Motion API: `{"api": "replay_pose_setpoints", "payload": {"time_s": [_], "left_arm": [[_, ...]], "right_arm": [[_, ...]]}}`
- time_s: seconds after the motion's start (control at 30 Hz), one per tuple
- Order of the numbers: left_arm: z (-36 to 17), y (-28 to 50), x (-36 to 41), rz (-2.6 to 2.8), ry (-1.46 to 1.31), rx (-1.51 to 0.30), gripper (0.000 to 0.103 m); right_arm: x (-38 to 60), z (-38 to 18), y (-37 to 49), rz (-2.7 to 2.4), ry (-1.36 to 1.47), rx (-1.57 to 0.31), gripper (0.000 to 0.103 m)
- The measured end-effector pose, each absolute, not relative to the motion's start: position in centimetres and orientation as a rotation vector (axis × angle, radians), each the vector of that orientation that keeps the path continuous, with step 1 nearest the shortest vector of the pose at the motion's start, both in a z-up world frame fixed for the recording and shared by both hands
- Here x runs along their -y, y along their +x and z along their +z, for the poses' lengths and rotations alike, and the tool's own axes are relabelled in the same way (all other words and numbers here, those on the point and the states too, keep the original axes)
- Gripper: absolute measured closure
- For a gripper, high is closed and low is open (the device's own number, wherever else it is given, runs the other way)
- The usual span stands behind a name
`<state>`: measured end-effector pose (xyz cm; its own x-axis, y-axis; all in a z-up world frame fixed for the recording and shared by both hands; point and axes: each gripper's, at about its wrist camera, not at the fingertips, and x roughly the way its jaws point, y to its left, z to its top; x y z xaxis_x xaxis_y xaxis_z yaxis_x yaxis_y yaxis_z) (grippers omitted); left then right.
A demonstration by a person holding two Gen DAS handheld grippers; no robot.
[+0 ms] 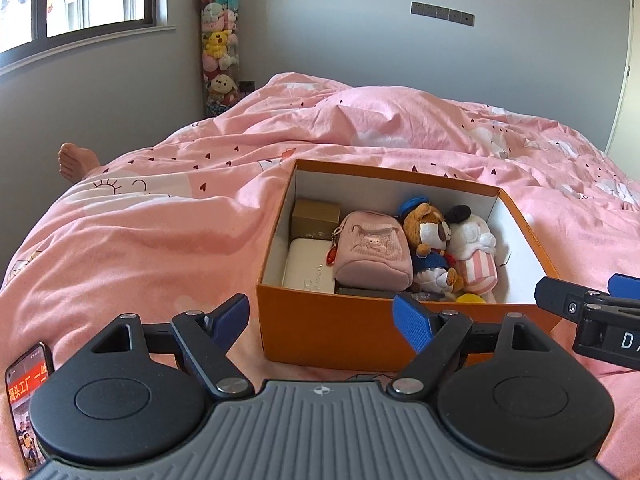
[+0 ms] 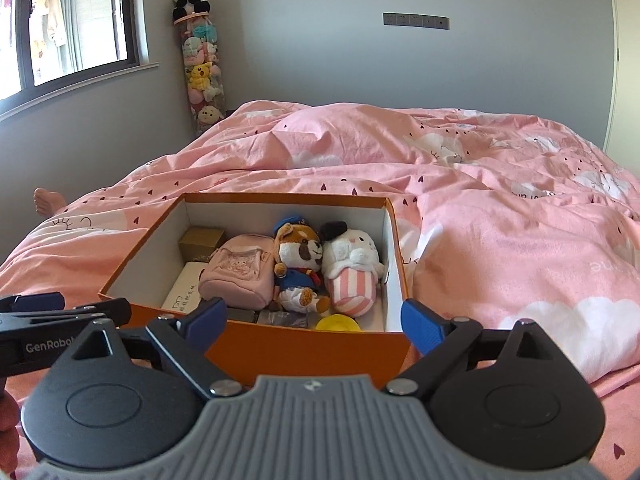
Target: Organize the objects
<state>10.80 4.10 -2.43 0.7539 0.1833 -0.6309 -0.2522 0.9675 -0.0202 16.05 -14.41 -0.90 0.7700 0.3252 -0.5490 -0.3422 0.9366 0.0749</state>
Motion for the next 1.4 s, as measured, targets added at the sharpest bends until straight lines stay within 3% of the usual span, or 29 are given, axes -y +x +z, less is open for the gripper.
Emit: {"api": "replay_pose_setpoints", "payload": {"time_s": [0.1, 1.4], "left_arm": [[-3.0, 11.3, -3.8, 0.235, -0.101, -0.697, 0.0], [-3.3, 11.2, -3.1, 0.244, -0.052, -0.72, 0.0]], "right_arm": [[14.6, -1.6, 16.5, 0.351, -0.028, -0.603, 0.009], [14.3, -3.0, 16.4, 0.372, -0.032, -0.627, 0.005]]}}
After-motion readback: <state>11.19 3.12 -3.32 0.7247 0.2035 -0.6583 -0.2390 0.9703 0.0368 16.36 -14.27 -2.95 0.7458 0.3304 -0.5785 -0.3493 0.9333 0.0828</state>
